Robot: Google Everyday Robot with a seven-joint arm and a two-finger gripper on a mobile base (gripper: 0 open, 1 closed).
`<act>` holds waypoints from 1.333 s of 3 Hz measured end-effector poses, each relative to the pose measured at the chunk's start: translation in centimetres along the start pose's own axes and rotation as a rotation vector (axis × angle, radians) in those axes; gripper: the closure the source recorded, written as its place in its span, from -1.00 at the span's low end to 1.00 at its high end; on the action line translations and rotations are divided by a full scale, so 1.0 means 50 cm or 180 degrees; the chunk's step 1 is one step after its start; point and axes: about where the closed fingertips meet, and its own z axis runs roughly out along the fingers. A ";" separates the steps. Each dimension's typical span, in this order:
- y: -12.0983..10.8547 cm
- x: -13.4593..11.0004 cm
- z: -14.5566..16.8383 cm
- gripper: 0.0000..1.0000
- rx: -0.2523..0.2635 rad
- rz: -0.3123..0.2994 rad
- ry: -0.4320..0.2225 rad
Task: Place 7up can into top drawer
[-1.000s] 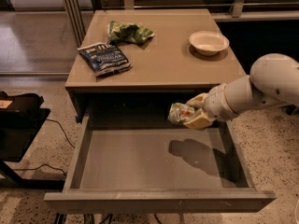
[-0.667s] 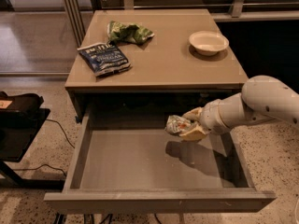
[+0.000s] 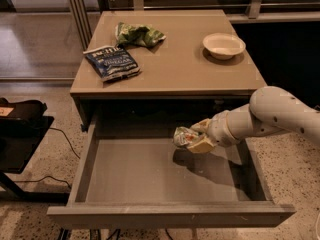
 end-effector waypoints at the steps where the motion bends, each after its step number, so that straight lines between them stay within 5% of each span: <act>1: 0.006 0.019 0.041 1.00 -0.0038 0.0078 -0.0039; 2: 0.009 0.036 0.063 1.00 -0.0007 0.0153 -0.0074; 4: 0.008 0.036 0.063 0.17 -0.0005 0.0153 -0.0075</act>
Offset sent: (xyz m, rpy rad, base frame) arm 0.0020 0.0041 -0.0503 0.0515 0.0260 -0.0710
